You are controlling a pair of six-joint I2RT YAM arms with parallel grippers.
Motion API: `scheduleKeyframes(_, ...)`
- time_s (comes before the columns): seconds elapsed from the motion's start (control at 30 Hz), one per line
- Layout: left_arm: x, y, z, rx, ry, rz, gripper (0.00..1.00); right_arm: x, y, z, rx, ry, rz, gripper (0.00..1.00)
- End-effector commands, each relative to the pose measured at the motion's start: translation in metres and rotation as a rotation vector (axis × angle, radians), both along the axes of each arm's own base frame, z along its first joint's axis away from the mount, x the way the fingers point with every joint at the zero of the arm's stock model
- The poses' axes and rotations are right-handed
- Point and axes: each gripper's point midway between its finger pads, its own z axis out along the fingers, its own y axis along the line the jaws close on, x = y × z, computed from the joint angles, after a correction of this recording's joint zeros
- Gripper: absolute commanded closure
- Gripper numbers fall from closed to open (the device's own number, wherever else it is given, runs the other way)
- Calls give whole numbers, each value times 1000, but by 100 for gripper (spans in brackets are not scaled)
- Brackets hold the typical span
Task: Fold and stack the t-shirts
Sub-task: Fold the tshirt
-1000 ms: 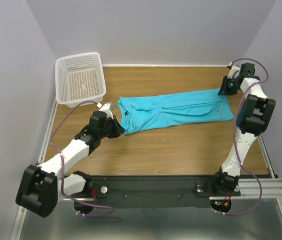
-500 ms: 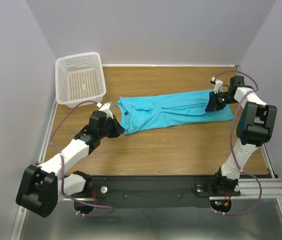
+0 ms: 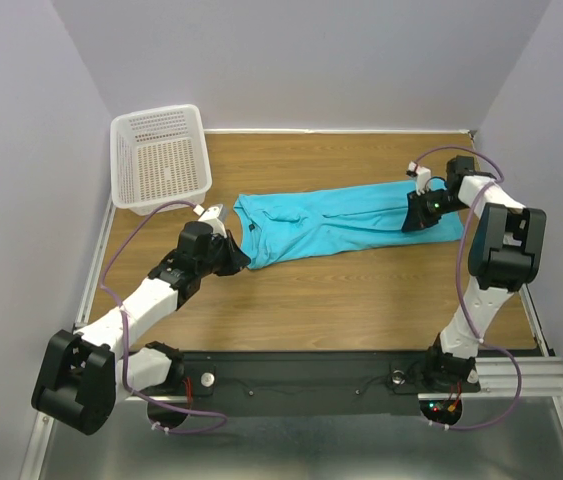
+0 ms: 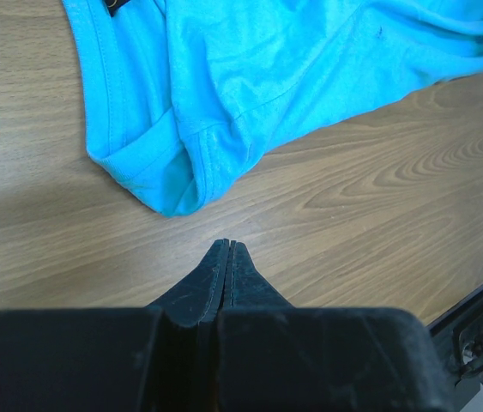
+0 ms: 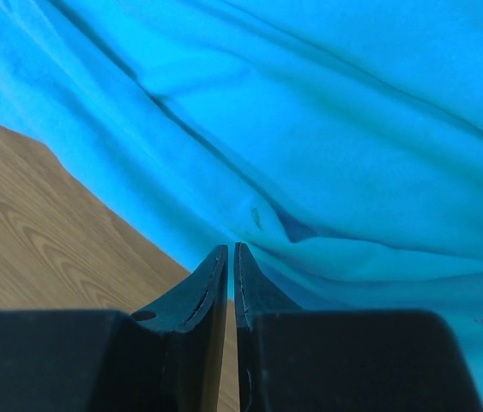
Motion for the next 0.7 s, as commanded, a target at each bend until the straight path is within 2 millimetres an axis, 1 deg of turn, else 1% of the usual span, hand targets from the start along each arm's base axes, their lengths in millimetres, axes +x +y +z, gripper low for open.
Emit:
scheduleKeyframes(0.0,5,-3,9,-22,-48,-9,95,1,12,-2,-6,7,47,87)
scheduleKeyframes(0.07,5,-3,8,-22,-44,-10,95,3,17,-6,-20,20,53,88)
scheduleKeyframes(0.1,5,-3,7,-21,-43,-10,95,8,19,-7,-28,23,50,88)
scheduleKeyframes(0.13,5,-3,7,-21,-43,-14,95,11,26,-7,-30,21,63,88)
scheduleKeyframes(0.2,5,-4,9,-23,-46,-15,95,19,29,-10,-47,29,45,89)
scheduleKeyframes(0.23,5,-3,8,-23,-43,-9,95,29,36,-10,-59,13,53,89)
scheduleKeyframes(0.27,5,-3,9,-25,-46,-11,95,34,35,-10,-76,16,24,89)
scheduleKeyframes(0.3,5,-3,9,-26,-47,-10,95,42,40,-10,-88,-2,23,89)
scheduleKeyframes(0.33,5,-2,8,-23,-45,-8,95,47,41,-14,-102,0,14,89)
scheduleKeyframes(0.37,4,-2,8,-26,-45,-8,95,59,41,-8,-115,-30,-1,89)
scheduleKeyframes(0.4,4,-2,8,-27,-45,-8,95,66,38,-10,-143,-29,-39,89)
scheduleKeyframes(0.43,4,-2,8,-26,-45,-5,95,78,39,-9,-156,-59,-56,90)
scheduleKeyframes(0.5,4,-2,7,-25,-40,-8,95,102,31,0,-194,-116,-138,90)
scheduleKeyframes(0.57,4,-2,9,-27,-46,-8,95,116,25,7,-218,-144,-191,91)
scheduleKeyframes(0.6,5,-2,9,-27,-48,-7,95,127,21,18,-231,-174,-225,91)
scheduleKeyframes(0.67,5,-2,10,-27,-50,-7,95,132,18,32,-241,-209,-235,89)
